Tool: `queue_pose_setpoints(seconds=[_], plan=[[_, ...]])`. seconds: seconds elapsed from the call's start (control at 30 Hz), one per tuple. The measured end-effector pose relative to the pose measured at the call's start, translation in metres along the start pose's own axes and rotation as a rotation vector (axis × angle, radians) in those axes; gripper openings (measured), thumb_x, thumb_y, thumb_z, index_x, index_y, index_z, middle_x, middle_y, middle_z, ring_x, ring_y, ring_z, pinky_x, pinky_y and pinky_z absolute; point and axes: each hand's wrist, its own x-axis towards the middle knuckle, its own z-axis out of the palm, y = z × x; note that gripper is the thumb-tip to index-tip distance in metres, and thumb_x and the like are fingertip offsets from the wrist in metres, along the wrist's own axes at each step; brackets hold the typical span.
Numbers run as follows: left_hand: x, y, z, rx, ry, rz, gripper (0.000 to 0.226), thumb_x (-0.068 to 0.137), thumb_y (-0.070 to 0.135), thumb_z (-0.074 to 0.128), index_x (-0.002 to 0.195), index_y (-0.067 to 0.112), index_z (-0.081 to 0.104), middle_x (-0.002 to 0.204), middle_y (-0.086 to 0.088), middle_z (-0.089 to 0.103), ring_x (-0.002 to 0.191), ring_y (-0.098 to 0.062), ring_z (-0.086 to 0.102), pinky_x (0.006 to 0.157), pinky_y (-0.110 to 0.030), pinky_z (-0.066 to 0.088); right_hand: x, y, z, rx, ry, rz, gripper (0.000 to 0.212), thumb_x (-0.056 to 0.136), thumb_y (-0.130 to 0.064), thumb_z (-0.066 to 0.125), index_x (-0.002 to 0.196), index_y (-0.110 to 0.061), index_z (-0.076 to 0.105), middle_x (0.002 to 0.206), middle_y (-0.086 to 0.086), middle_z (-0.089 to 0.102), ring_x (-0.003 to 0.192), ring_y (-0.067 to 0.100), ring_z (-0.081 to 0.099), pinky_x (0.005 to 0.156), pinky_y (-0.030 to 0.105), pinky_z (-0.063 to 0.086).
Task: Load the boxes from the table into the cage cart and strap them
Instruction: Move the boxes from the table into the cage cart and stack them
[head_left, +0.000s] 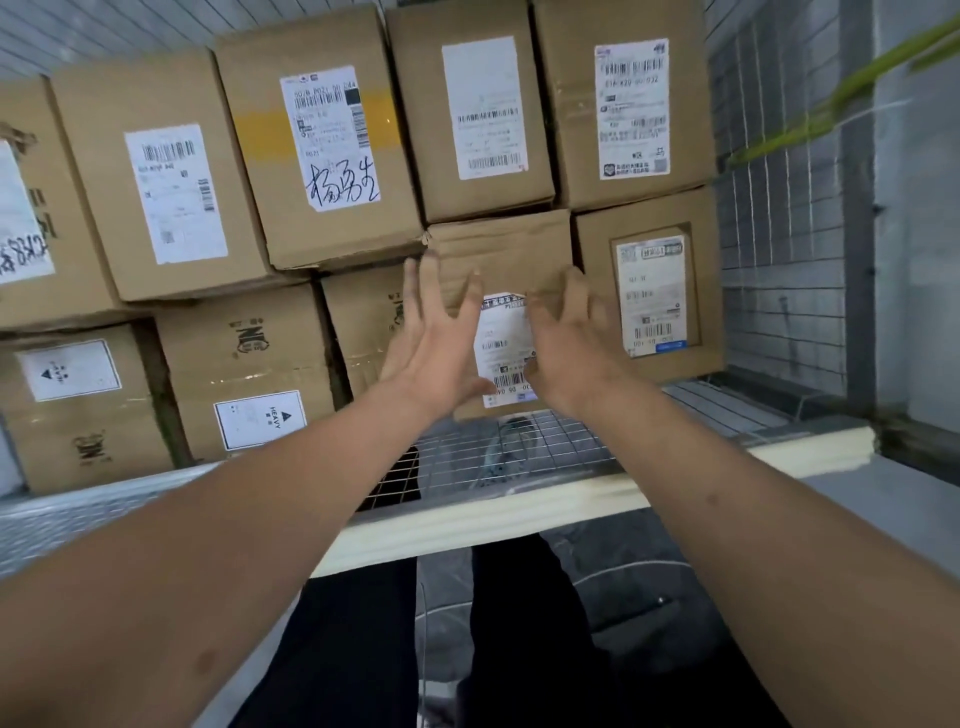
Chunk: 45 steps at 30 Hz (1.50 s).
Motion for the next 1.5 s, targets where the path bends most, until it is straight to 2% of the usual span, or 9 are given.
queue_pose_setpoints(seconds=[0.13,0.3,0.5,0.7,0.97,1.1,1.23,1.37,1.5], plan=[[0.003,0.005,-0.003,0.160,-0.018,0.118,0.129,0.074,0.057,0.087,0.165,0.010,0.007,0.169,-0.025,-0.014,0.158,-0.041,-0.011,0.129,-0.049,0.011,0.009,0.003,0.002,-0.057,0.027,-0.096,0.084,0.091,-0.019,0.075,0.158,-0.006,0.027,0.169,0.012,-0.006,0.158,0.035,0.000,0.125,0.046,0.026],[0.001,0.007,-0.018,0.205,-0.067,0.160,0.108,0.088,0.049,0.078,0.164,0.011,0.010,0.168,-0.029,-0.010,0.158,-0.043,-0.004,0.127,-0.049,0.014,0.008,0.002,-0.003,0.007,-0.005,-0.094,0.083,0.094,-0.021,0.071,0.160,-0.009,0.023,0.171,0.008,-0.006,0.159,0.030,-0.002,0.124,0.049,0.029],[-0.019,0.008,-0.068,0.214,-0.044,0.245,0.082,0.096,0.038,0.066,0.160,0.007,0.025,0.162,-0.026,0.020,0.152,-0.042,0.022,0.124,-0.049,0.025,-0.024,-0.008,-0.021,0.127,0.019,-0.099,0.064,0.099,-0.022,0.062,0.157,-0.018,0.035,0.159,0.012,0.033,0.141,0.035,0.041,0.108,0.047,0.045],[-0.075,0.013,-0.132,0.283,0.025,0.326,0.064,0.099,0.044,0.057,0.151,0.010,0.042,0.155,-0.016,0.040,0.145,-0.036,0.037,0.120,-0.050,0.031,-0.091,-0.035,-0.060,0.104,0.129,-0.128,0.057,0.104,-0.036,0.052,0.157,-0.020,0.039,0.160,0.011,0.039,0.137,0.034,0.048,0.106,0.046,0.047],[-0.168,0.035,-0.222,0.346,0.114,0.336,0.065,0.102,0.050,0.047,0.157,0.016,0.036,0.158,-0.011,0.036,0.144,-0.031,0.036,0.118,-0.044,0.036,-0.196,-0.073,-0.130,0.063,0.317,-0.170,0.052,0.103,-0.043,0.051,0.148,-0.018,0.049,0.153,0.009,0.046,0.138,0.031,0.047,0.109,0.044,0.042],[-0.212,0.049,-0.266,0.352,0.136,0.315,0.069,0.104,0.053,0.046,0.161,0.021,0.029,0.168,-0.009,0.023,0.151,-0.030,0.029,0.120,-0.044,0.034,-0.249,-0.086,-0.161,0.007,0.393,-0.172,0.056,0.103,-0.044,0.049,0.152,-0.017,0.044,0.153,0.011,0.045,0.138,0.031,0.044,0.109,0.044,0.041],[-0.254,0.066,-0.306,0.367,0.224,0.330,0.067,0.104,0.054,0.045,0.161,0.022,0.030,0.167,-0.007,0.027,0.151,-0.028,0.030,0.122,-0.042,0.032,-0.303,-0.095,-0.191,-0.023,0.456,-0.180,0.057,0.104,-0.045,0.046,0.155,-0.018,0.040,0.154,0.011,0.044,0.140,0.031,0.042,0.111,0.044,0.039],[-0.288,0.082,-0.344,0.354,0.293,0.348,0.070,0.104,0.056,0.044,0.164,0.023,0.026,0.171,-0.004,0.022,0.156,-0.027,0.023,0.125,-0.041,0.024,-0.355,-0.103,-0.220,-0.045,0.563,-0.177,0.050,0.103,-0.049,0.045,0.144,-0.019,0.048,0.143,0.007,0.051,0.133,0.031,0.049,0.098,0.042,0.044],[-0.319,0.101,-0.383,0.341,0.388,0.431,0.071,0.104,0.056,0.044,0.164,0.021,0.027,0.170,0.000,0.024,0.156,-0.021,0.023,0.125,-0.039,0.028,-0.416,-0.110,-0.248,-0.050,0.655,-0.144,0.051,0.105,-0.047,0.044,0.147,-0.018,0.047,0.147,0.009,0.051,0.133,0.029,0.048,0.106,0.044,0.043]])
